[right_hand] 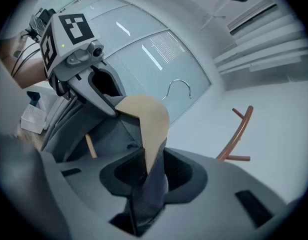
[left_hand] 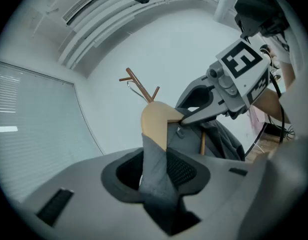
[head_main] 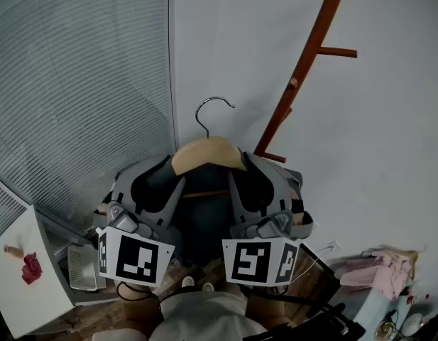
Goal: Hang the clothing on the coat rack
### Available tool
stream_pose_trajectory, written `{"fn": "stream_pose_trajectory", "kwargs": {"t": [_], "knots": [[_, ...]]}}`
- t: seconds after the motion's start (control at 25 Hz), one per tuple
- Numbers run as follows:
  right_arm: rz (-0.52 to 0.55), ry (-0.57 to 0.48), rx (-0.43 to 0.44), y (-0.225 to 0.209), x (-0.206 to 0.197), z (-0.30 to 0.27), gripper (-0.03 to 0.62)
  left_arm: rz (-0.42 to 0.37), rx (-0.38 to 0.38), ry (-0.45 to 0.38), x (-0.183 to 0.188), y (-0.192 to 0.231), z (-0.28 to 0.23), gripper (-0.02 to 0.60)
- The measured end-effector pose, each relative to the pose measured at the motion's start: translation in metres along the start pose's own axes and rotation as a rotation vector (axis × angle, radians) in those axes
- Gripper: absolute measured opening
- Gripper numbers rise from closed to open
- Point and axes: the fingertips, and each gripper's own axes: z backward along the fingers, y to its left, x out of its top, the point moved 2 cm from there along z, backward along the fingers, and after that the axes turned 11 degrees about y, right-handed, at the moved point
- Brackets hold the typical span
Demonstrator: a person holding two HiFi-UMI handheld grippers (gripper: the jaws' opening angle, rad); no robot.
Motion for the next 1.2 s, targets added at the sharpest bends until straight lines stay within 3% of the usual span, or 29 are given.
{"fn": "stream_pose_trajectory", "kwargs": {"t": [0.72, 1.2], "knots": [[0.014, 0.026, -0.006, 0.001, -0.002, 0.001, 0.123, -0.013, -0.011, -0.004, 0.001, -0.002, -0.001, 0.138], [-0.009, 0.066, -0.06, -0.002, -0.003, 0.002, 0.123, -0.045, -0.07, -0.068, 0.004, 0.002, -0.009, 0.138]]}}
